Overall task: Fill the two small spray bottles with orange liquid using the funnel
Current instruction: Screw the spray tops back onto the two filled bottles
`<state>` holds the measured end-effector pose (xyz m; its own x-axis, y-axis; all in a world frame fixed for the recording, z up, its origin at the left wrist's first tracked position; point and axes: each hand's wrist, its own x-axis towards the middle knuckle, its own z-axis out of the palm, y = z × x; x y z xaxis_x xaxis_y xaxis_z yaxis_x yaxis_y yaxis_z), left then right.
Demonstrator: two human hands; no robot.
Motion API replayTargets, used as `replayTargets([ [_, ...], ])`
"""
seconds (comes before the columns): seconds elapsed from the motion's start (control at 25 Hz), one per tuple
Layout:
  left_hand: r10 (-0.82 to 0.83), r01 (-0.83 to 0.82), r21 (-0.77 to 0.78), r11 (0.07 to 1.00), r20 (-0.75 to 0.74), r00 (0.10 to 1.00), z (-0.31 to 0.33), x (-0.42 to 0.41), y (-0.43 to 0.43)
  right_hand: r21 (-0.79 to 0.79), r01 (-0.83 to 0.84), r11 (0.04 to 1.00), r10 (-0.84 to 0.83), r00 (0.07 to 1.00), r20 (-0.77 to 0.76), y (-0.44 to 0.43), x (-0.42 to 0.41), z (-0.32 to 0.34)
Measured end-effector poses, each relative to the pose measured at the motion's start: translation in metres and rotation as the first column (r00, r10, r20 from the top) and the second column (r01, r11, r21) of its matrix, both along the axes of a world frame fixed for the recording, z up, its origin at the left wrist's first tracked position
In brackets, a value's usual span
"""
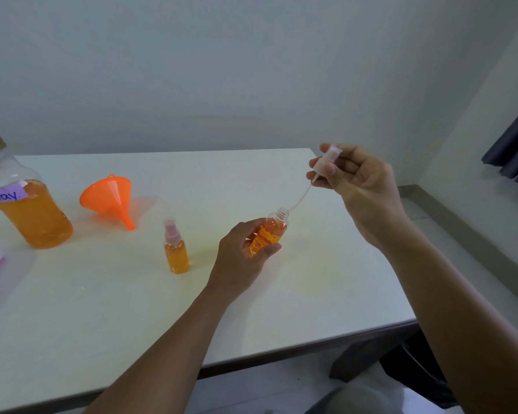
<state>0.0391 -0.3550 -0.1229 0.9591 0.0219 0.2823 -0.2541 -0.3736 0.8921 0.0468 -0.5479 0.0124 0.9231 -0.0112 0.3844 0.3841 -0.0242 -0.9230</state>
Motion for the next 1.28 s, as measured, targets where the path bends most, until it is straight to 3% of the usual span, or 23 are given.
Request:
replayTargets([
  [0.12, 0.008, -0.008, -0.005, 1.0, -0.012, 1.0, 0.001, -0.001, -0.001, -0.071, -0.044, 0.996, 0.039, 0.997, -0.061, 0.005, 0.005, -0.012],
  [0.28, -0.019, 0.02, -0.04, 0.999, 0.026, 0.999, 0.002, -0.004, 0.0, -0.371, -0.158, 0.915, 0.1, 0.98, -0.171, 0.004, 0.013, -0.033],
  [0.36, -0.039, 0.041, -0.058, 0.997, 0.038, 0.999, 0.002, -0.005, 0.0, -0.441, -0.191, 0.877, 0.117, 0.975, -0.189, 0.003, 0.017, -0.037],
  [0.68, -0.054, 0.053, -0.065, 0.996, -0.012, 0.998, 0.0, -0.002, 0.001, -0.753, -0.126, 0.646, 0.118, 0.991, -0.065, 0.014, 0.026, -0.02],
  [0.8, -0.051, 0.049, -0.062, 0.997, -0.036, 0.998, 0.002, -0.003, 0.002, -0.795, -0.06, 0.604, 0.049, 0.998, -0.038, 0.016, 0.028, -0.011],
  [1.0, -0.043, 0.04, -0.056, 0.998, -0.046, 0.998, 0.004, -0.004, 0.002, -0.657, -0.244, 0.713, 0.202, 0.969, -0.141, 0.012, 0.028, -0.013],
  [1.08, -0.056, 0.053, -0.07, 0.996, -0.048, 0.997, 0.004, -0.003, 0.002, -0.68, -0.172, 0.713, 0.126, 0.985, -0.117, 0.012, 0.029, -0.017],
  [1.16, -0.062, 0.058, -0.082, 0.995, -0.049, 0.997, 0.002, -0.003, 0.002, -0.751, -0.106, 0.652, 0.061, 0.994, -0.087, 0.01, 0.028, -0.016],
  [1.28, -0.056, 0.052, -0.073, 0.996, -0.046, 0.997, 0.001, -0.002, 0.002, -0.701, -0.234, 0.674, 0.175, 0.972, -0.156, 0.006, 0.027, -0.012],
])
